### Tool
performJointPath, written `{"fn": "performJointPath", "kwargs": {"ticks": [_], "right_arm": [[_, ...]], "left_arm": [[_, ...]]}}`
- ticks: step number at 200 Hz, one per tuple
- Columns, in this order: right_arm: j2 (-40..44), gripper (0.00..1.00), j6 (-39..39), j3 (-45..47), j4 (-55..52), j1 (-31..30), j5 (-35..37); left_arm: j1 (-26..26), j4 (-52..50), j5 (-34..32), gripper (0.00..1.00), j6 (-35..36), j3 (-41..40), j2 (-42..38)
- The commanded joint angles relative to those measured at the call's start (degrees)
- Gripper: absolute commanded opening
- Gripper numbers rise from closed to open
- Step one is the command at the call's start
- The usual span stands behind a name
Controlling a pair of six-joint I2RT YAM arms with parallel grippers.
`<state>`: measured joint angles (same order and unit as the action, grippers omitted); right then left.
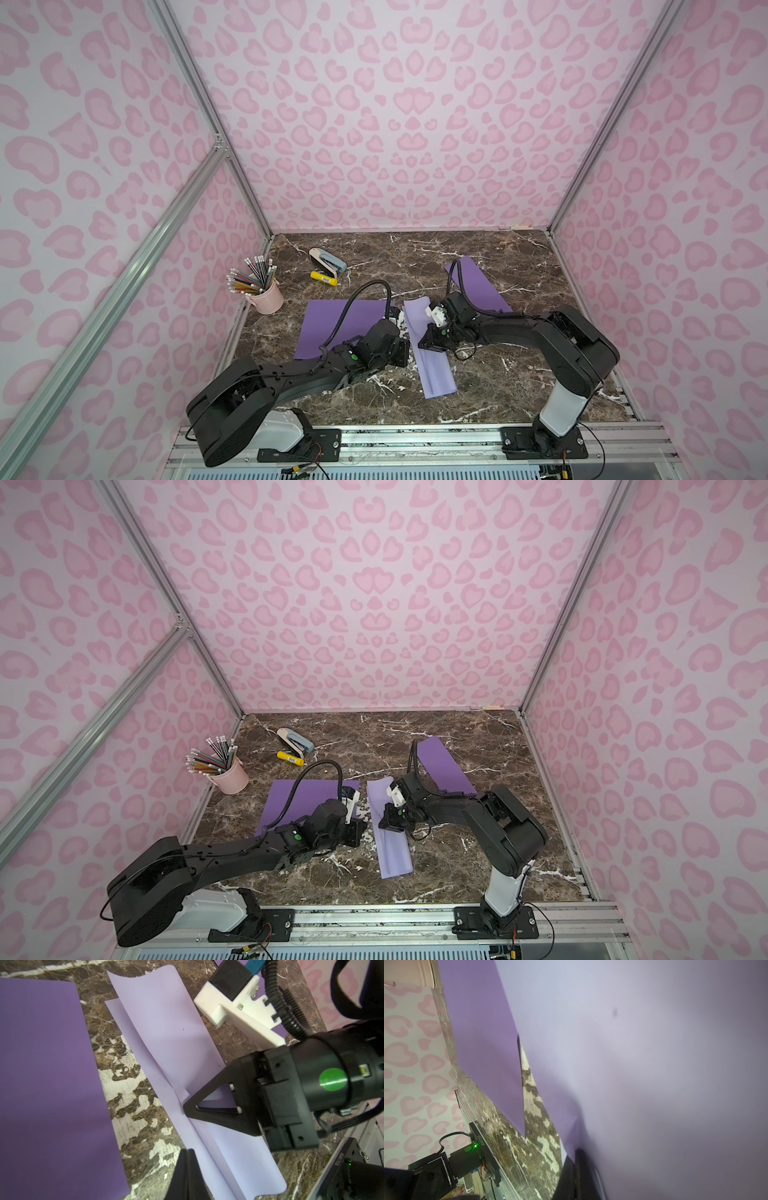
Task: Fold the rectangular paper in half along the long edge
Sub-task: Fold the paper at the center of the board.
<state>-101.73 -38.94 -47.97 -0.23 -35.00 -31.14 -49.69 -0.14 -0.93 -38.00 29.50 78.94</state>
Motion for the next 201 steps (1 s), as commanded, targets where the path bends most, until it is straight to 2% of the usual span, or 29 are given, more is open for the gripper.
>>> {"fn": "performJointPath", "kwargs": {"ticks": [1, 45, 71, 78, 84, 119, 135, 185, 201], "right_arm": [[-0.8, 0.00, 0.5, -0.8, 0.3, -0.2, 1.0], [-0.8, 0.00, 1.4, -1.3, -1.7, -1.2, 2.5], [-0.4, 0.18, 1.4, -0.6, -2.0, -1.5, 3.1], [-0.3, 0.29, 1.3, -0.4, -1.9, -1.5, 3.2], [-0.2, 0.34, 1.3, -0.2, -1.8, -1.5, 3.1], [0.1, 0.39, 1.4, 0.4, -1.7, -1.6, 3.2], [0.2, 0.37, 1.5, 0.6, -1.8, -1.6, 3.1], [1.2, 0.08, 2.2, 0.8, -2.2, -1.6, 2.7], [1.2, 0.02, 2.4, 0.7, -2.3, -1.6, 2.6]], "left_arm": [[0.2, 2.2, -0.1, 0.04, -0.3, -0.2, -0.4], [0.5, 1.9, -0.3, 0.04, -0.2, -0.3, -0.2], [1.3, 1.6, -0.3, 0.04, -0.2, -0.1, -0.4], [1.7, 1.4, -0.2, 0.04, -0.3, 0.0, -0.5], [2.1, 1.3, 0.1, 0.04, -0.2, 0.1, -0.6], [3.6, 1.2, 0.9, 0.04, 0.2, 1.1, -0.7], [3.8, 0.9, 0.9, 0.04, 0.3, 1.9, 0.3], [3.8, 0.6, 1.2, 0.04, 0.2, 5.2, 4.5], [3.8, 0.5, 1.3, 0.04, 0.4, 6.5, 6.2]]}}
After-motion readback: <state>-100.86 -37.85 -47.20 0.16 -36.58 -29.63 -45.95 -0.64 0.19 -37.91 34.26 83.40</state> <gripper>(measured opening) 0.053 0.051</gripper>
